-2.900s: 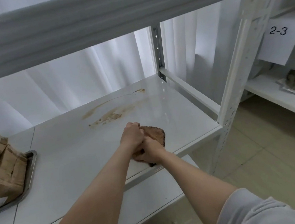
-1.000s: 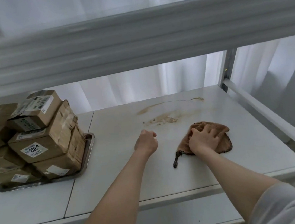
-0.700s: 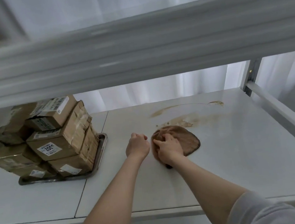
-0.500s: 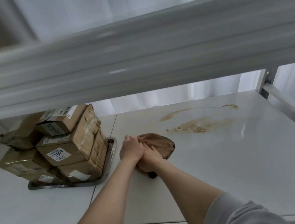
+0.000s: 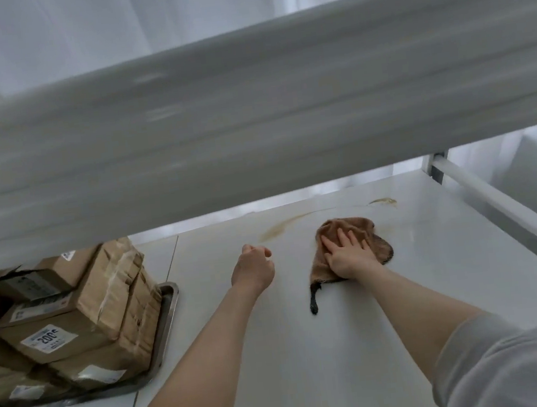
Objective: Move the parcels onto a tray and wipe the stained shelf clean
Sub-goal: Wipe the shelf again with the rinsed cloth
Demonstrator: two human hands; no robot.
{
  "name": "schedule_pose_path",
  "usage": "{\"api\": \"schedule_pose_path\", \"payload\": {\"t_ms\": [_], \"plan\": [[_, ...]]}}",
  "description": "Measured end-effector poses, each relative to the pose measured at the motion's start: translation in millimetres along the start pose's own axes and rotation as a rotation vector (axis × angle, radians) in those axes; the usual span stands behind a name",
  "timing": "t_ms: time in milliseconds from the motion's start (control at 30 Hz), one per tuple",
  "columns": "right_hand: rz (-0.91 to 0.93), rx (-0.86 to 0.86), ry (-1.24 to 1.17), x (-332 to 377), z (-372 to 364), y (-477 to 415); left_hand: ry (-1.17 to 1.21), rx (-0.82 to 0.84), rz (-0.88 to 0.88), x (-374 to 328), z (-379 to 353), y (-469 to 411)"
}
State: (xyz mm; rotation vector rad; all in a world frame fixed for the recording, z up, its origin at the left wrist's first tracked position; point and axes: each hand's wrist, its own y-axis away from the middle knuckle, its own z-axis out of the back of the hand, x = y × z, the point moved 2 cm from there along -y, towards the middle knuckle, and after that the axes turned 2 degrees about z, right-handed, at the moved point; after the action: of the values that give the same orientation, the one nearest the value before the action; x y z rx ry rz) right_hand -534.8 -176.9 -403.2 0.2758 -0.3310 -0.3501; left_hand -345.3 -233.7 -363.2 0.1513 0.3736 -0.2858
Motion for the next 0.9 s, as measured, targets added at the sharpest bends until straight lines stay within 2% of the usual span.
{"api": "schedule_pose_path", "payload": {"t_ms": [167, 267, 333, 467, 767, 900], "plan": [[-0.302, -0.119, -0.054, -79, 13, 22, 0.004, 0.068, -0.075, -41, -23, 0], [-0.424, -0.179, -0.052, -78, 12, 27, -0.004, 0.076, -0.084, -48, -29, 2], [-0.438, -0.220, 0.013, -58, 8, 28, -0.008, 0.065, -0.068, -44, -29, 4], [-0.211, -0.234, 0.110, 7, -10, 25, 0.014, 0.011, 0.007, -14, -22, 12], [0.453, 0.075, 0.078, 184, -53, 10, 0.118, -0.243, 0.151, 83, 19, 34], [0.641, 0.126, 0.118, 222, -65, 17, 0.067, -0.259, 0.227, 111, 27, 27]]}}
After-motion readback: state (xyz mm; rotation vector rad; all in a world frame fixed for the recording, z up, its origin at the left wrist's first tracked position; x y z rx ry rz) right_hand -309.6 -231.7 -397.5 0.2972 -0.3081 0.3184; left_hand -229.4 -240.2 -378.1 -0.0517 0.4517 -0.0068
